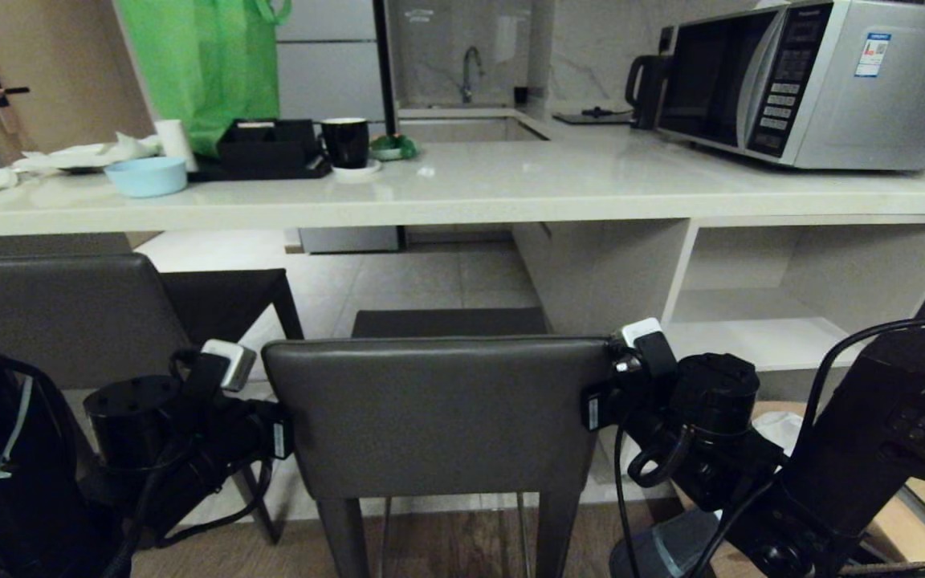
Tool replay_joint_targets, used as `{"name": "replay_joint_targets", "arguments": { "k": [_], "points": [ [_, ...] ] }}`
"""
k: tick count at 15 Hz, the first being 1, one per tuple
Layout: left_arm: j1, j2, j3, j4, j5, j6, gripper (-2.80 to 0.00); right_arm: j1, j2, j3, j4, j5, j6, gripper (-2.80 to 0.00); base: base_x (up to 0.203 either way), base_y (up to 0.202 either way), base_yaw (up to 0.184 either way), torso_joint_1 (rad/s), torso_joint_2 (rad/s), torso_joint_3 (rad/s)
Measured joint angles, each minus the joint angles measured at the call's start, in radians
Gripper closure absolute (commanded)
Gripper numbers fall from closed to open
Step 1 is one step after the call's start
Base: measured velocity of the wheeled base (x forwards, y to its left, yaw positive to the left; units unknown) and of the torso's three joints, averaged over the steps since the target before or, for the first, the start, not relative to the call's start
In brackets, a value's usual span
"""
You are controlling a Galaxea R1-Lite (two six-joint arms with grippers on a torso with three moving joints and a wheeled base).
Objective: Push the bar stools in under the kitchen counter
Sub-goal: Push the gray chair back under the dining table
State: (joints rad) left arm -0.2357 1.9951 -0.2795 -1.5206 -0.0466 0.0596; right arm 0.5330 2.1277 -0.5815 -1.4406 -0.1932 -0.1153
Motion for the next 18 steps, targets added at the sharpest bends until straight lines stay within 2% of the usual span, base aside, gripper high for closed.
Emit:
{"name": "replay_joint_targets", "arguments": {
  "k": [16,18],
  "points": [
    [0.001,-0.001,0.006,-0.002,0.000,0.000,0.00,0.005,-0.001,0.010,-0.004,-0.015,0.001,0.00,0.189,0.000,0.000,0.003,0.00,0.004],
    [0.001,-0.005,0.010,-0.002,0.017,-0.007,0.00,0.005,-0.004,0.018,-0.007,-0.014,0.001,0.00,0.067,0.000,0.000,0.004,0.00,0.000]
  ]
}}
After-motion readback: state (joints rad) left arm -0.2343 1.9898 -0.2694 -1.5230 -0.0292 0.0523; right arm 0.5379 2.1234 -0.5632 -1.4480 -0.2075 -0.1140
